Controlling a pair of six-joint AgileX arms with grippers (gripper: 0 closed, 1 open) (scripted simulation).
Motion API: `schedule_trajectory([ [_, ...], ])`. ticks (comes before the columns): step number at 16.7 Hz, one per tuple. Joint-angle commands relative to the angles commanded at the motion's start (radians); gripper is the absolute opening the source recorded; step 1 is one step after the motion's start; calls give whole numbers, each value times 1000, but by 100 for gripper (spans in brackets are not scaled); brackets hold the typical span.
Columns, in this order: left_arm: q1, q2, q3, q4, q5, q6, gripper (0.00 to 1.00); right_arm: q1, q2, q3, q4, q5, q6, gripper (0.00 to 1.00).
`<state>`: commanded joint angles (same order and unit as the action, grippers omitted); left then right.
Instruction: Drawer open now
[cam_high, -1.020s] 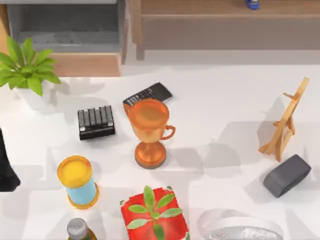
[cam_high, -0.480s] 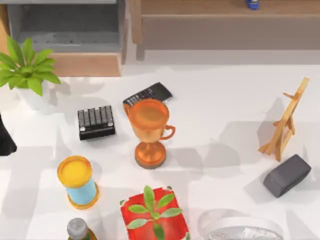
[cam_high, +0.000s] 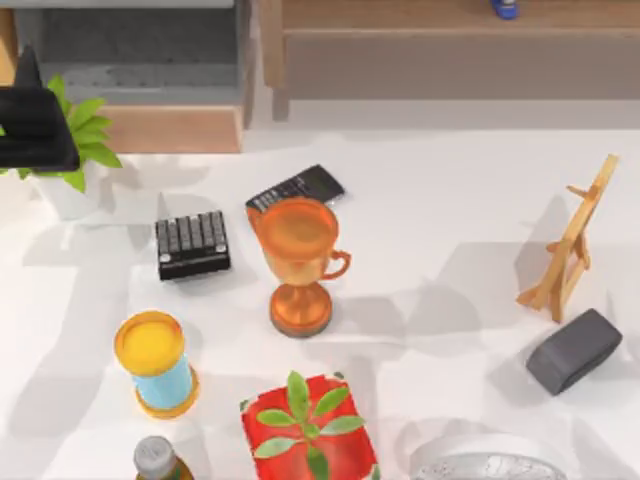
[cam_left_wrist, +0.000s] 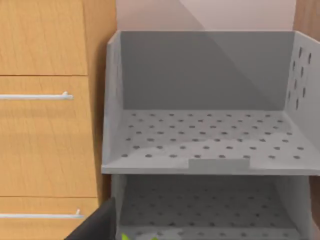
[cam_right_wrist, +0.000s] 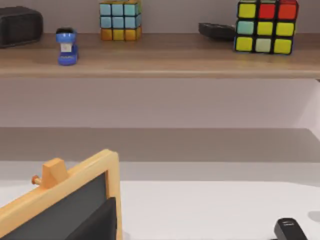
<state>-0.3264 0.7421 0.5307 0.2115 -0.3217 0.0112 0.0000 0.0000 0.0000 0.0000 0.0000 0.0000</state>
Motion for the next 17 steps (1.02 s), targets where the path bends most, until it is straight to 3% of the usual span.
schedule_trajectory([
  [9,17,64,46,43,-3,33,100,0,0,0,0,0,0,100],
  [13,159,243,136,207,72,217,100,0,0,0,0,0,0,100],
  [17,344,541,257,444,214,525,100,0,0,0,0,0,0,100],
])
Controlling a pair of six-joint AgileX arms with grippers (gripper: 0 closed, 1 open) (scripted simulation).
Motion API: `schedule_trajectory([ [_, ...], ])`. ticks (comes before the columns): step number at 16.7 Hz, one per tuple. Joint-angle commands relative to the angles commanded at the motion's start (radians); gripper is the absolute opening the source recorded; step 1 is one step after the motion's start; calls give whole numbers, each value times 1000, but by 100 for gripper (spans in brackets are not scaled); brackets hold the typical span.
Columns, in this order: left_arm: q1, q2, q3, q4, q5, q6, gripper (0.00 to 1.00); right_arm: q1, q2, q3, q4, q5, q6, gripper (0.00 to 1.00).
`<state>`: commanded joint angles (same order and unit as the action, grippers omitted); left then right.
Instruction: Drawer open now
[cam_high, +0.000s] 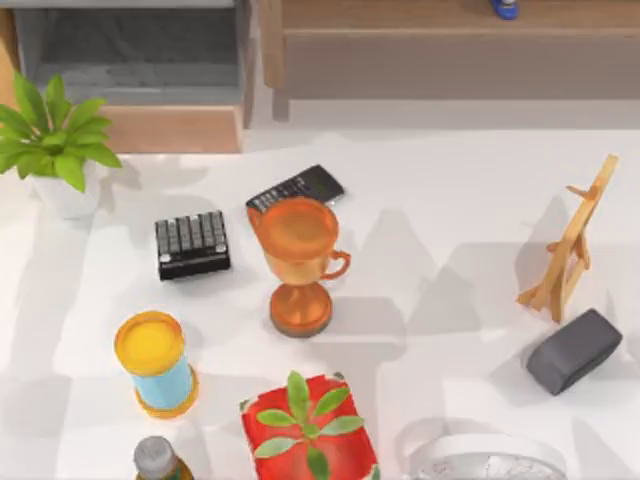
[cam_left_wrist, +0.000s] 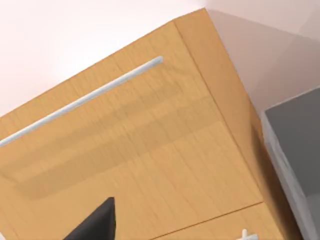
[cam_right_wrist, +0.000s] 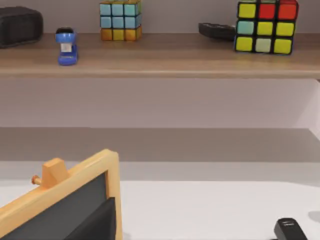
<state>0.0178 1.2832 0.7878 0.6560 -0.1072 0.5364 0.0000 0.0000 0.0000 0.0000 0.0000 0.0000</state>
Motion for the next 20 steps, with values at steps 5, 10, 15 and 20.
schedule_trajectory([
  [5,213,448,150,299,229,478,100,0,0,0,0,0,0,100],
  [10,351,821,263,483,448,879,100,0,0,0,0,0,0,100],
  [15,400,993,311,519,569,1044,100,0,0,0,0,0,0,100],
  [20,396,996,307,517,570,1047,100,0,0,0,0,0,0,100],
])
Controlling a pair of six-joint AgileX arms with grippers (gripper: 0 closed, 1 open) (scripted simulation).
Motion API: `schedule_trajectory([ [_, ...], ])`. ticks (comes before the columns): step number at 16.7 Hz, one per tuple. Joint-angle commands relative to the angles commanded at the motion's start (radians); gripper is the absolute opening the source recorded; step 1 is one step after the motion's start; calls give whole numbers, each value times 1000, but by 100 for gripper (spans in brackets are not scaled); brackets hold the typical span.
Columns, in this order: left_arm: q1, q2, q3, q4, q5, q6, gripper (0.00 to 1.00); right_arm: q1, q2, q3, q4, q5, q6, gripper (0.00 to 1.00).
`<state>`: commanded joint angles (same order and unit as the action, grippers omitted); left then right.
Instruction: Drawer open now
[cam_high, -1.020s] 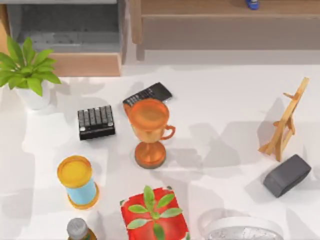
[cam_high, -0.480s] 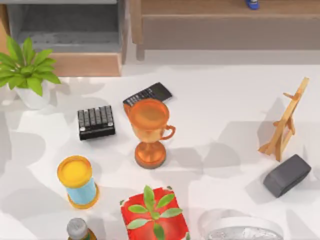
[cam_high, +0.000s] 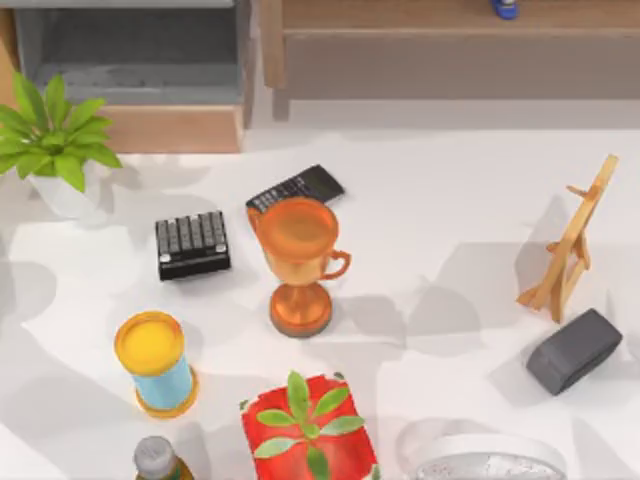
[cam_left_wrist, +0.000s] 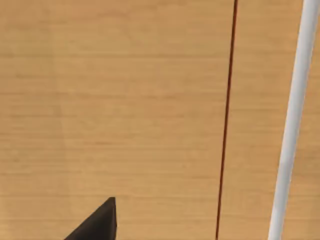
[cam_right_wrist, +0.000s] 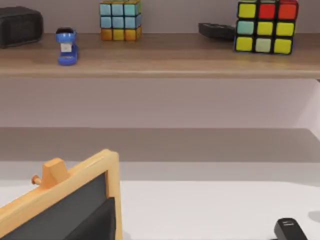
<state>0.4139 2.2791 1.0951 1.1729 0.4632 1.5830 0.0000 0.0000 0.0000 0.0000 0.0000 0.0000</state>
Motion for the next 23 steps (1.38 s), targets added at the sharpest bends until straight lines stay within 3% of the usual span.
schedule_trajectory([
  [11,-20,55,119,-58,-23,1,100,0,0,0,0,0,0,100],
  [23,-20,55,119,-58,-23,1,10,0,0,0,0,0,0,100],
])
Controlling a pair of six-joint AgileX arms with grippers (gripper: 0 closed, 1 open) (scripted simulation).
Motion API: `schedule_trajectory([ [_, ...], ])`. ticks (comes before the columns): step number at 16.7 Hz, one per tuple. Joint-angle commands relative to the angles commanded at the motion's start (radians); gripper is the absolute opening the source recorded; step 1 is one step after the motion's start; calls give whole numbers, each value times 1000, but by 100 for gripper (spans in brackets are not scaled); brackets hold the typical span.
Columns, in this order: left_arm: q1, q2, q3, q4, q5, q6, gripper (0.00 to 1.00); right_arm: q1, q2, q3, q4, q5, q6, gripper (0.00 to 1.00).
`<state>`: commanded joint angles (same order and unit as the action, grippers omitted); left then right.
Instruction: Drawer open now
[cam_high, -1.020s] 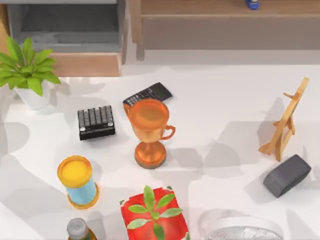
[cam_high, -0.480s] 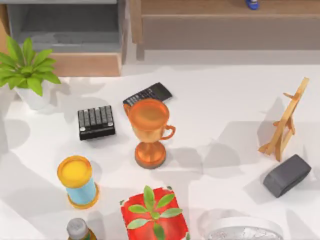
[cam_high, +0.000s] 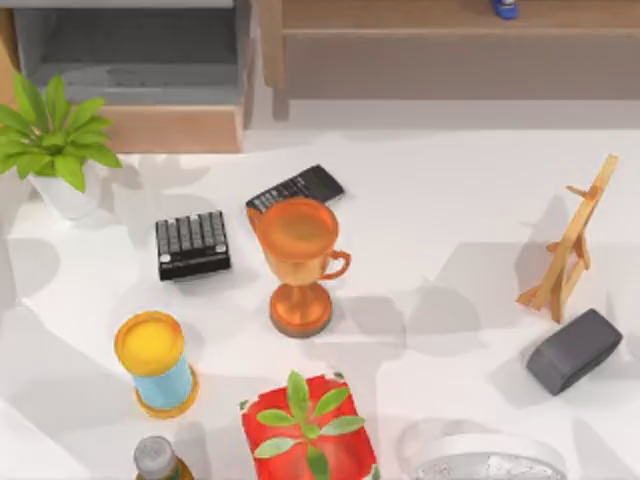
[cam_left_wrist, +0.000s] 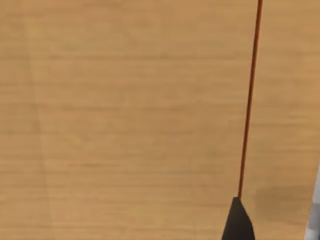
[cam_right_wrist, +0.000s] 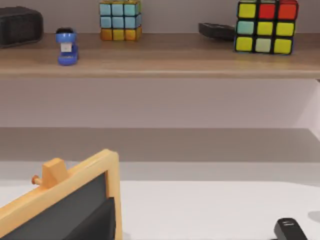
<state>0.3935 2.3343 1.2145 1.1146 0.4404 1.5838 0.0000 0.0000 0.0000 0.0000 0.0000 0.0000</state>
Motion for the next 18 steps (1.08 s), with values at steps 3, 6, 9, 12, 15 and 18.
schedule_trajectory([
  [3,0,0,0,0,0,0,0,0,0,0,0,0,0,100],
  [6,0,0,0,0,0,0,0,0,0,0,0,0,0,100],
  [9,0,0,0,0,0,0,0,0,0,0,0,0,0,100],
  [12,9,-1,-18,1,4,-5,0,0,0,0,0,0,0,100],
  [15,31,-42,-107,47,26,-5,0,0,0,0,0,0,0,100],
  [18,58,-91,-222,105,54,-1,0,0,0,0,0,0,0,100],
])
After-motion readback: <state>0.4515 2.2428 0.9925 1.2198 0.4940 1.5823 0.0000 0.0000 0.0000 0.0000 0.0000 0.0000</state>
